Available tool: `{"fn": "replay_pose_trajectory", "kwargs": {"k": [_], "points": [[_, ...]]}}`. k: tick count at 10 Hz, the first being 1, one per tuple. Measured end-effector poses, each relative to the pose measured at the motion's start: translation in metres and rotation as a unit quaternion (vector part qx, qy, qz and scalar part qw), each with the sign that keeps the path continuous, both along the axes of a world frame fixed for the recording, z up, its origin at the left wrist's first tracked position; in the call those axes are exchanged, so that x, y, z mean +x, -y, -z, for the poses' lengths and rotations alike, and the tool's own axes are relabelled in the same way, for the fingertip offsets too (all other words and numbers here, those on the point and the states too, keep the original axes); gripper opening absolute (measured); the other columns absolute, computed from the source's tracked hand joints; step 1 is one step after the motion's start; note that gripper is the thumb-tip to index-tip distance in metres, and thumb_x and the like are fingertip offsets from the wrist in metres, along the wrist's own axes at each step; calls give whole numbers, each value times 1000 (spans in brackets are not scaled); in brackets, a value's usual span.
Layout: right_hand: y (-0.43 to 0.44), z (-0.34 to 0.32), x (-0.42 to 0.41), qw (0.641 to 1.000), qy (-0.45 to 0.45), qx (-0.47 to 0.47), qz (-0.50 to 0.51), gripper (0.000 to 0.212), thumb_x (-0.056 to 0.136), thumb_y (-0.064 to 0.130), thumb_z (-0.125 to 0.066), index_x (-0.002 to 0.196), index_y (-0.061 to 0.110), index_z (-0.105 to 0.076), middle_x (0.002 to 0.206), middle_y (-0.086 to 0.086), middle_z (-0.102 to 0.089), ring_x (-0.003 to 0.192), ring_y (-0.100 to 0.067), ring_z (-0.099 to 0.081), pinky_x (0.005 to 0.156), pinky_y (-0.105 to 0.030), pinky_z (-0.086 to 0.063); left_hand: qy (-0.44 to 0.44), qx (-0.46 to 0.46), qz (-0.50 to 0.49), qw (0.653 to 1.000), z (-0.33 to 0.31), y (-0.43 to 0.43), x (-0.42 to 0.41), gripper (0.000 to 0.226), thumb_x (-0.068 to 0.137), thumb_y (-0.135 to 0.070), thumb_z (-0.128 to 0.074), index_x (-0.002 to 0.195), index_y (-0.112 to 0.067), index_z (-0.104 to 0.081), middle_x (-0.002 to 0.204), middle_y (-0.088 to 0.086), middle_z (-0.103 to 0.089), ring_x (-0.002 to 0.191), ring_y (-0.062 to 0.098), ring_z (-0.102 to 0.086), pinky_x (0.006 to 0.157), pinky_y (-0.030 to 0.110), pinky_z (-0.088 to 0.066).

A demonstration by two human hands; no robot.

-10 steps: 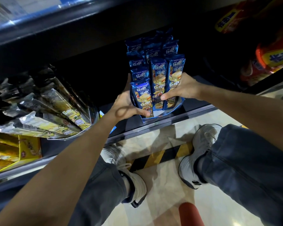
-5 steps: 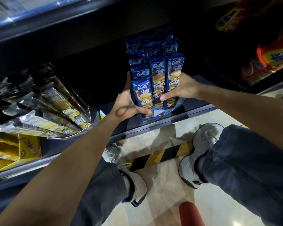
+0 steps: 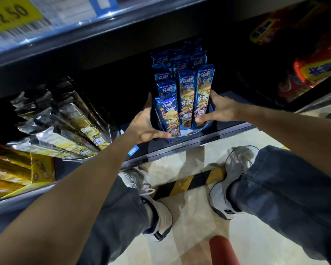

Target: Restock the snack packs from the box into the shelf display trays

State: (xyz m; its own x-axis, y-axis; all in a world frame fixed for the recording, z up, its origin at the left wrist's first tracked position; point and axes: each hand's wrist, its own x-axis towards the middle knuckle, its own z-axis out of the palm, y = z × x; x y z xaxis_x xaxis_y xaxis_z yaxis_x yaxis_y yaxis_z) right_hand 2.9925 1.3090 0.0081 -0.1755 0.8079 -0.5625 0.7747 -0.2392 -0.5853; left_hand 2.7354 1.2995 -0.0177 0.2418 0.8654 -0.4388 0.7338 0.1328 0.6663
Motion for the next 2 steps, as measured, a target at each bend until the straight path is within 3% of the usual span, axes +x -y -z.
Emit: {"fn": "replay_pose_trajectory", "kwargs": {"k": [1,2], "points": [[7,-10,-3,999,34,5,-7,101,77,56,-67,150,22,-6,155,-3,-26,142,-23,-26,113,-34,-24,-94,23,40,995,-29,3,-5,134,58,-44,-86,151,-22,7,153,2,-32,138,21,-35,110,28,-32],[14,-25,-11,996,88,25,-20,99,77,59,-65,148,17,-10,152,-7,-29,137,-26,-33,110,-40,-33,-165,46,57,984,-63,7,-9,128,67,-51,-78,148,-26,18,159,3,-10,145,24,-20,114,32,-27]]}}
